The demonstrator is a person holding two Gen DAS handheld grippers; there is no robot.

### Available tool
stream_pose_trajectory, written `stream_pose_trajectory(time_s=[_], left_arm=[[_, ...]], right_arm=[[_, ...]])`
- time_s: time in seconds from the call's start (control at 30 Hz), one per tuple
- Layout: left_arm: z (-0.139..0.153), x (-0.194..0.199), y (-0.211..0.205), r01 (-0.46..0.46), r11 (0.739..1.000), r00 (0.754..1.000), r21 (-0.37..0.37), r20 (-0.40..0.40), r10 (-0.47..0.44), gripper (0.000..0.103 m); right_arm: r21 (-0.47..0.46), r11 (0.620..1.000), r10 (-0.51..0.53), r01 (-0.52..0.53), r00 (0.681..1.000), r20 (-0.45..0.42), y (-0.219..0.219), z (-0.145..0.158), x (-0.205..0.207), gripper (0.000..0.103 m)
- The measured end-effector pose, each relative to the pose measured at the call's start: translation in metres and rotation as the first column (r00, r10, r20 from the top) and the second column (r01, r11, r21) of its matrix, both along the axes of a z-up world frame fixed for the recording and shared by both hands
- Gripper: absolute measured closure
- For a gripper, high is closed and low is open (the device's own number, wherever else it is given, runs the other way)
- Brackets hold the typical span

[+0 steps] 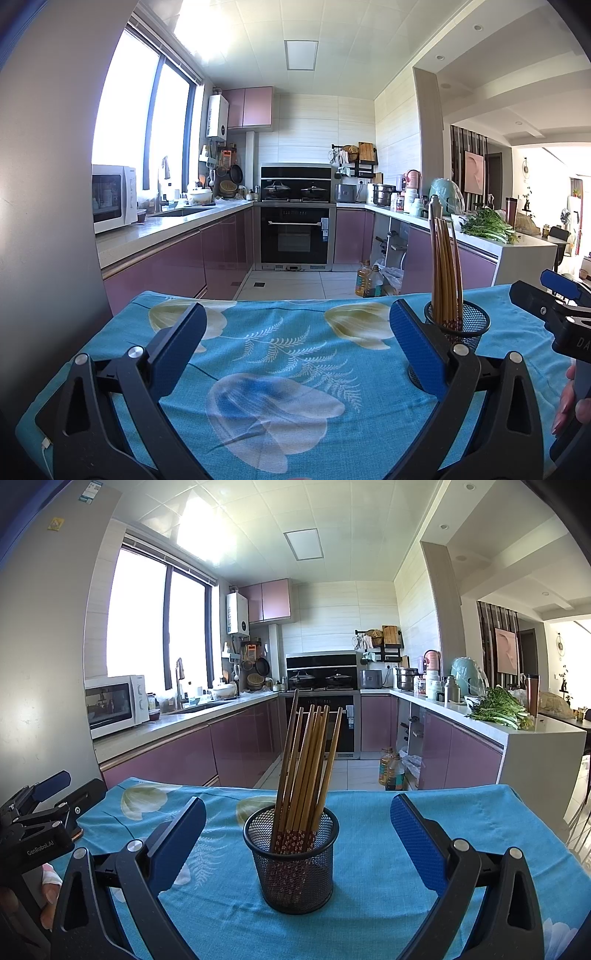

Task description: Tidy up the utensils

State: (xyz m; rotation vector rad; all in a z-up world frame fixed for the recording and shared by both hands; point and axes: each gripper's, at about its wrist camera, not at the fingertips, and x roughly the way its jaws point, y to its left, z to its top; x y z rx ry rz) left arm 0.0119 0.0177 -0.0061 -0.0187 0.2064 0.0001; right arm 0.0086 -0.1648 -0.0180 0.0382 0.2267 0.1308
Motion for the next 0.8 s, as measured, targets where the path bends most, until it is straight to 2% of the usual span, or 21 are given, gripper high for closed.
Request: stream_pose_trajectory(time_s=[0.5, 0.8], left_arm=[[-0.0021, -0.0015, -0.0018, 0.002, 1.0, 1.0, 0.0, 0.001, -0.002, 0.006], [-0.0091, -0.0041, -0.0035, -0.003, 1.0, 1.0, 0.025, 0.006, 0.003, 0.006]], right_arm=[[0.001, 1.0, 0.001, -0.001, 1.0, -0.001, -0.0003, -0.0001, 0.001, 0.006], [0.0, 1.0, 0.002, -0.002, 1.0, -0.006, -0.0028, -0.001, 0.0012, 0.006]])
